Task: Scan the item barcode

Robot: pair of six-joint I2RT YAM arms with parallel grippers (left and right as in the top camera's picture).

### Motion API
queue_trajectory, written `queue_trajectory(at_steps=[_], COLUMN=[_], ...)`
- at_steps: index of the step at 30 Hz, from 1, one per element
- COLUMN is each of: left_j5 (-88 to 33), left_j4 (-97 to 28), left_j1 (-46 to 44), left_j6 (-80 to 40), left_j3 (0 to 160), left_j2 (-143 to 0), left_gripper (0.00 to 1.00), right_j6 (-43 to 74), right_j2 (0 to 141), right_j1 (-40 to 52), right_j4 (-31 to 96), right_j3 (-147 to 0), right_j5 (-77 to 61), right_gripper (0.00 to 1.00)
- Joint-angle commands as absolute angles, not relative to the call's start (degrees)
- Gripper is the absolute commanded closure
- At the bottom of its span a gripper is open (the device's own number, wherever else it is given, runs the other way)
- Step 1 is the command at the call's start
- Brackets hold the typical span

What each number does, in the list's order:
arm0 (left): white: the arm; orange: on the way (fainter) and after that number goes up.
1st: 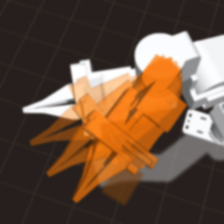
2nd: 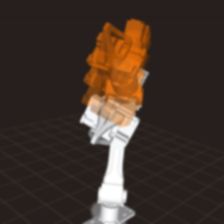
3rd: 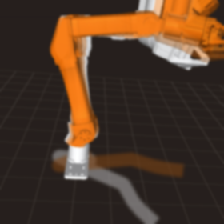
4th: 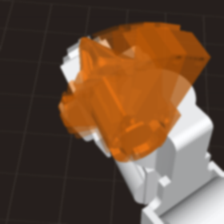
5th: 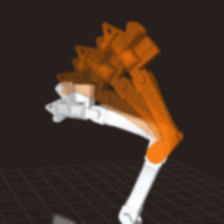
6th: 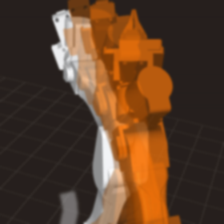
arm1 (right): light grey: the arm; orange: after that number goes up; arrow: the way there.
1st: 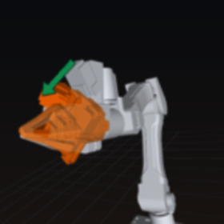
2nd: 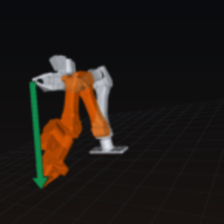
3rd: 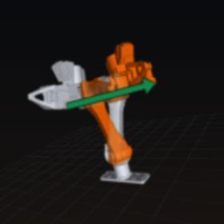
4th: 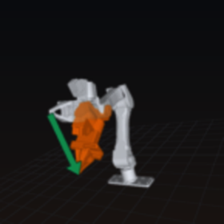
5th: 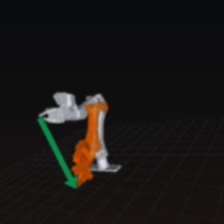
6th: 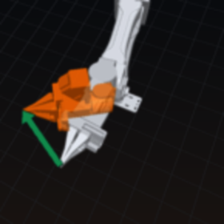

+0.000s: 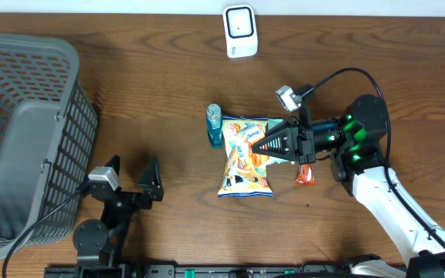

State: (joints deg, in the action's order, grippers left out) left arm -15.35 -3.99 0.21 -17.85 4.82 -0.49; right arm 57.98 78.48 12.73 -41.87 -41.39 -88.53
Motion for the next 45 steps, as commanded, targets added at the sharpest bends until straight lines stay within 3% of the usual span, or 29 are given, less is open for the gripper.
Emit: queue_trajectory(at_steps=[1,25,35,45], left_j5=[-16.01,-15.86,-15.86,-15.86], left_j4=[-6.52,-13.04,-13.04,-13.04], left_j1=[-0.03,-0.03,-0.03,-0.03], left_j6=[-17.89,-17.89,-17.89,-17.89], left_j3=[4.21,4.19,4.19,4.19], left_j2=[-0.34,-0.54,-0.60,-0.60], left_gripper=[0.02,0.02,0.02,0.02], right_j6=[58.24,41.10,27.07,6.28], right_j2=[77.89,77.91,78.13,79.42], right_j1=[13.06,13.06,11.88,10.61], right_j4=[-42.04,-41.74,-38.85,-12.93], right_j3=[-41.56,-41.56,-41.56,-41.56], right_j5=[-88.75,-88.36,-84.58,-50.39], right_gripper=[0.99,0.99,0.99,0.99])
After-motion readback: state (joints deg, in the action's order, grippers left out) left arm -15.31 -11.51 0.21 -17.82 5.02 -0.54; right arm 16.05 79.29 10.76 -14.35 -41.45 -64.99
